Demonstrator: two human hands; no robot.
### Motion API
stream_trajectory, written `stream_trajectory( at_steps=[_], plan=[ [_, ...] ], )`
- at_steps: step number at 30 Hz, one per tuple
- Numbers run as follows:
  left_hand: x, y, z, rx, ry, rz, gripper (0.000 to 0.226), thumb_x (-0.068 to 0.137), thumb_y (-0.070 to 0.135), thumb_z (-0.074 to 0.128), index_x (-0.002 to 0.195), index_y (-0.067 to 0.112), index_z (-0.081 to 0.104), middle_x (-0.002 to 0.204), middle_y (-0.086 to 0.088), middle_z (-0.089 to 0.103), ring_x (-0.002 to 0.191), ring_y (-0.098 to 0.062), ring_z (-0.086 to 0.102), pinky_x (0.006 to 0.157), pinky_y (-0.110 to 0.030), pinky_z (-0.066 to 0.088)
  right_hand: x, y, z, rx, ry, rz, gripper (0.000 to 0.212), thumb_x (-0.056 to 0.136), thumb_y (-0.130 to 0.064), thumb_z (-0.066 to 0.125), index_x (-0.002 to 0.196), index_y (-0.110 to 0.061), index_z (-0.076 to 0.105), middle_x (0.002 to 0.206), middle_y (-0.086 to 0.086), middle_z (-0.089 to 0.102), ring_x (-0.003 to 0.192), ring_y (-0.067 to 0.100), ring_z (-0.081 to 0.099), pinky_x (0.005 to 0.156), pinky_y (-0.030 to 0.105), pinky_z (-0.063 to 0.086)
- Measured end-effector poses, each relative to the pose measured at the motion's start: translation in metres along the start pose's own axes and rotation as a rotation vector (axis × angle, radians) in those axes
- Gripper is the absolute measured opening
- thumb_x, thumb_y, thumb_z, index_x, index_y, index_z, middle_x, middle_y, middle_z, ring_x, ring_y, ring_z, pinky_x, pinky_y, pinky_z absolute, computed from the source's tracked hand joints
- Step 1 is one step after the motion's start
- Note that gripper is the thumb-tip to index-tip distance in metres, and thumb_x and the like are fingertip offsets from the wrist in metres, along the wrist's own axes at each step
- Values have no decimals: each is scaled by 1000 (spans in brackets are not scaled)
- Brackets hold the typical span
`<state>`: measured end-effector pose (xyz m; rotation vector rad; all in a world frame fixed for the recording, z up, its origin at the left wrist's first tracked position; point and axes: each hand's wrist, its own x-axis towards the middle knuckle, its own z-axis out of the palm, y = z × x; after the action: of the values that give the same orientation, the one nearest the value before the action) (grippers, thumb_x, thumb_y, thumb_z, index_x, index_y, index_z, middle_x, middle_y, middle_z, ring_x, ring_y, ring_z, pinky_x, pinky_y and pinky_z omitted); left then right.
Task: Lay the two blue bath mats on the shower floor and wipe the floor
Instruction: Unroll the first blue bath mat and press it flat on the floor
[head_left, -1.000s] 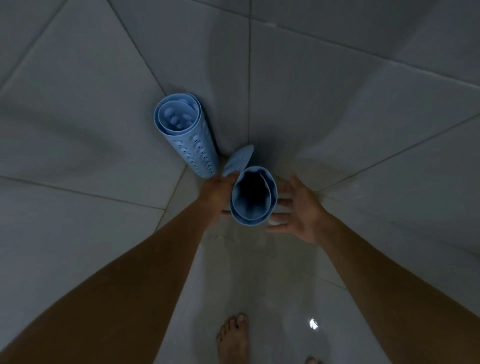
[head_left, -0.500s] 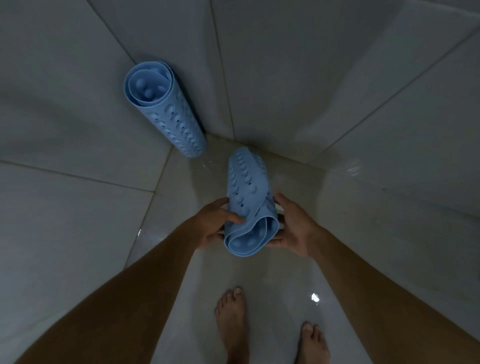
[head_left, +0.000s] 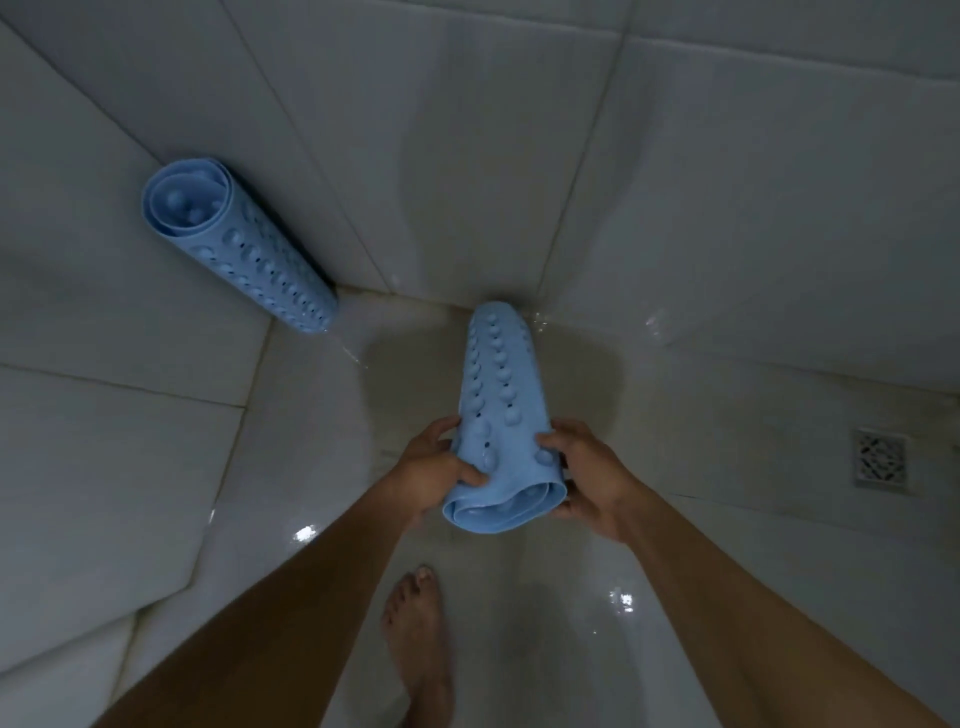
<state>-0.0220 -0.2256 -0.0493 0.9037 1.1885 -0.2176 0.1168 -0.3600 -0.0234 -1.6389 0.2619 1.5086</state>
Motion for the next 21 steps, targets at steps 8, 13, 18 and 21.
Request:
stream_trajectory(
  at_steps=[8, 13, 18, 21],
  plan=[
    [-46, -65, 98, 45, 2, 15, 103, 45, -10, 74, 140, 18, 46, 120, -6, 67, 106, -25, 67, 81, -39, 59, -45, 77, -104, 37, 28, -33, 41, 94, -7, 61, 127, -28, 48, 111, 7, 69, 89, 27, 69, 61, 36, 55],
    [-49, -119, 136, 88, -37, -64, 90, 67, -26, 58, 139, 26, 47, 117, 1, 70, 103, -24, 66, 74, -36, 56, -45, 139, -147, 10, 68, -53, 44, 90, 2, 60, 121, -27, 47, 104, 2, 69, 84, 23, 69, 64, 38, 56],
    [9, -164, 140, 165, -56, -39, 86, 69, -28, 50, 138, 22, 45, 126, -4, 65, 96, -20, 65, 55, -26, 55, 4, 210, -153, -32, 168, -172, 47, 89, -3, 64, 123, -27, 42, 113, 5, 64, 95, 22, 68, 82, 49, 58],
    [43, -185, 143, 196, -29, -10, 74, 67, -17, 45, 130, 22, 53, 115, -6, 68, 87, -19, 63, 60, -23, 49, 42, 242, -151, -69, 226, -262, 48, 89, -4, 65, 122, -26, 39, 114, 5, 62, 96, 21, 66, 87, 51, 57]
  ],
)
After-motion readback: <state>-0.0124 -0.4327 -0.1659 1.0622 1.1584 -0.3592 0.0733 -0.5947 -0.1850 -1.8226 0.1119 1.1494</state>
